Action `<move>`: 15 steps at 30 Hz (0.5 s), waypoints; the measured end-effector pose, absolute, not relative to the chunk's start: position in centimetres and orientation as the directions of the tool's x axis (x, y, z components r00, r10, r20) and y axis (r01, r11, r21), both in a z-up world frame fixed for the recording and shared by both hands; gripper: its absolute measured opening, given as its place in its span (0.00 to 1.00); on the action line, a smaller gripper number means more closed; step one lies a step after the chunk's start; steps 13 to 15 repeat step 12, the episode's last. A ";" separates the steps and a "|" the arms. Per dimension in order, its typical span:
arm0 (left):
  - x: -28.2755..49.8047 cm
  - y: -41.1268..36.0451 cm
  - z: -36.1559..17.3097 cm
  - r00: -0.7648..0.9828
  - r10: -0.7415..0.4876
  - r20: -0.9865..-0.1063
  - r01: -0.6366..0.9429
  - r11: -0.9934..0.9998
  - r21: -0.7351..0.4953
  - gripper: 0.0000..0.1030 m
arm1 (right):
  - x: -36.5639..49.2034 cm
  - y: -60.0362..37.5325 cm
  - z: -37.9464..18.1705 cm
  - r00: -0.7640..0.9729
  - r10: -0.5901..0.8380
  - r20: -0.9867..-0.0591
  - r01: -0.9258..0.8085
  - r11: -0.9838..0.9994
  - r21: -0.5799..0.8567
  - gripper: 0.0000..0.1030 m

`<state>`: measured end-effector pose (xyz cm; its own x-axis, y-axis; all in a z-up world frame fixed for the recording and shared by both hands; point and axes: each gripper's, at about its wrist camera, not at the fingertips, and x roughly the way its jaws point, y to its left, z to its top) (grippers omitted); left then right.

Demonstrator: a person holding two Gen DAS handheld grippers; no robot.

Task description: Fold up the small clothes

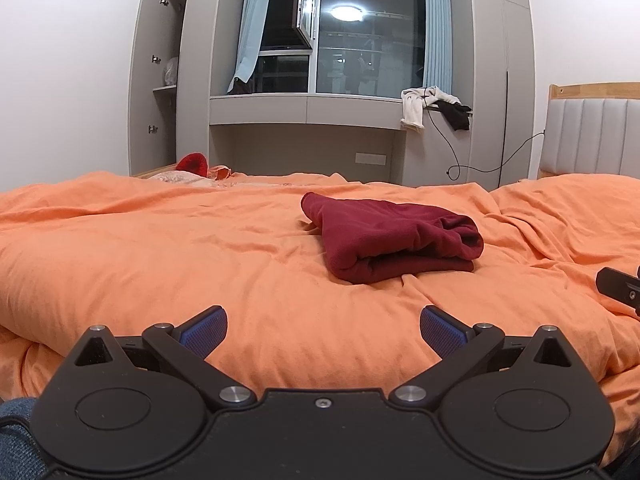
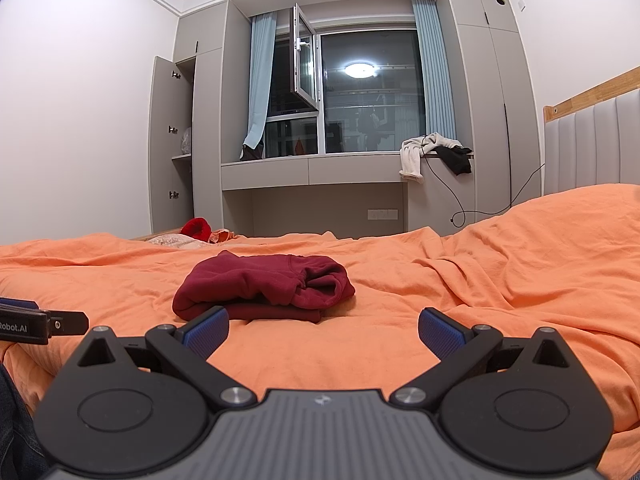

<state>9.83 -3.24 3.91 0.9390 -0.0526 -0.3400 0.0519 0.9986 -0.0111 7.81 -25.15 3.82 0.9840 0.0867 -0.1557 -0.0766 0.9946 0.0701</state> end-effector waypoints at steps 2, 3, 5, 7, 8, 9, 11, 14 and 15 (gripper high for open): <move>9.8 -3.3 4.0 0.939 -0.049 -0.341 0.049 0.999 -0.007 1.00 | 7.8 -25.1 3.8 0.984 0.087 -0.156 -0.077 0.995 0.070 1.00; 9.8 -3.2 4.0 0.938 -0.050 -0.342 0.050 0.999 -0.009 1.00 | 7.8 -25.1 3.8 0.984 0.087 -0.156 -0.077 0.995 0.070 1.00; 9.8 -3.2 4.0 0.938 -0.052 -0.342 0.051 0.999 -0.012 1.00 | 7.8 -25.1 3.8 0.984 0.086 -0.156 -0.076 0.995 0.070 1.00; 9.8 -3.2 4.0 0.938 -0.053 -0.342 0.052 0.999 -0.011 1.00 | 7.8 -25.1 3.8 0.984 0.086 -0.156 -0.076 0.995 0.070 1.00; 9.9 -3.2 4.0 0.938 -0.052 -0.343 0.052 0.999 -0.011 1.00 | 7.8 -25.1 3.8 0.984 0.087 -0.156 -0.077 0.995 0.070 1.00; 9.9 -3.2 4.0 0.938 -0.051 -0.343 0.050 0.999 -0.011 1.00 | 7.8 -25.1 3.8 0.984 0.087 -0.156 -0.077 0.995 0.070 1.00; 9.9 -3.2 4.0 0.938 -0.049 -0.344 0.049 0.999 -0.010 1.00 | 7.8 -25.2 3.8 0.984 0.087 -0.156 -0.077 0.995 0.069 1.00; 9.9 -3.3 4.1 0.937 -0.049 -0.346 0.048 0.999 -0.010 0.99 | 7.8 -25.1 3.8 0.984 0.087 -0.156 -0.077 0.995 0.069 1.00; 9.9 -3.3 4.1 0.937 -0.049 -0.346 0.048 0.999 -0.010 0.99 | 7.8 -25.1 3.8 0.984 0.087 -0.156 -0.077 0.995 0.069 1.00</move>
